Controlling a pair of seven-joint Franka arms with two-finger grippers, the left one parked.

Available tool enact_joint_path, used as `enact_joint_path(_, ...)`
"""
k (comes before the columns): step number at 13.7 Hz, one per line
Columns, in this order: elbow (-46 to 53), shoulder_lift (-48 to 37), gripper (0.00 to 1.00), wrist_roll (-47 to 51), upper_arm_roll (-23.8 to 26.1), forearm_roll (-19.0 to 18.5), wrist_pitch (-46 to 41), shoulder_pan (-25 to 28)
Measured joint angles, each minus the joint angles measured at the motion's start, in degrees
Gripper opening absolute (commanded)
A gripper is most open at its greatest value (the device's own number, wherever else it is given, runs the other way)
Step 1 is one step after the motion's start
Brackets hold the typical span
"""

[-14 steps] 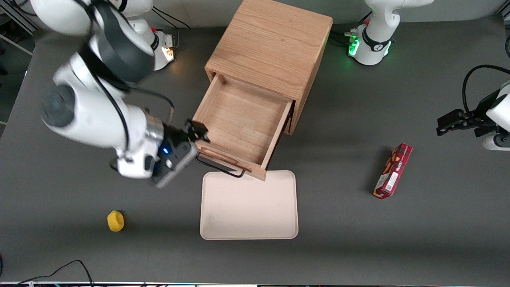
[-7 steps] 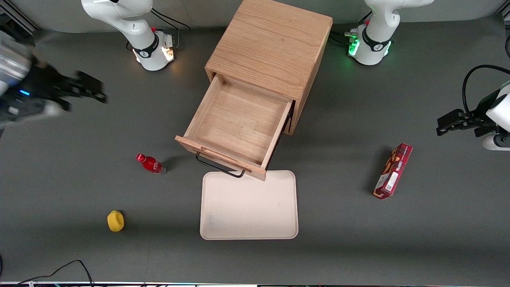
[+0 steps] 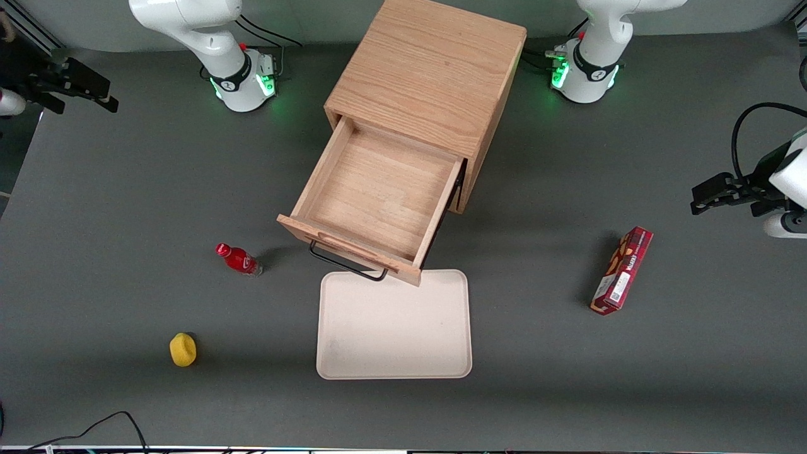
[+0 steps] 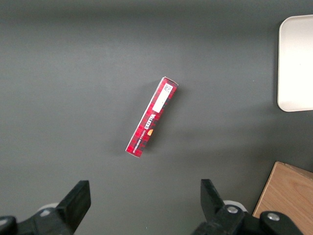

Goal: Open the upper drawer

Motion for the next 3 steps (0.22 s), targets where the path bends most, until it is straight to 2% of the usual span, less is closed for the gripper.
enact_joint_path(3, -4.41, -2.38, 1.0, 0.17, 0.05, -0.4, 3.19, 0.55)
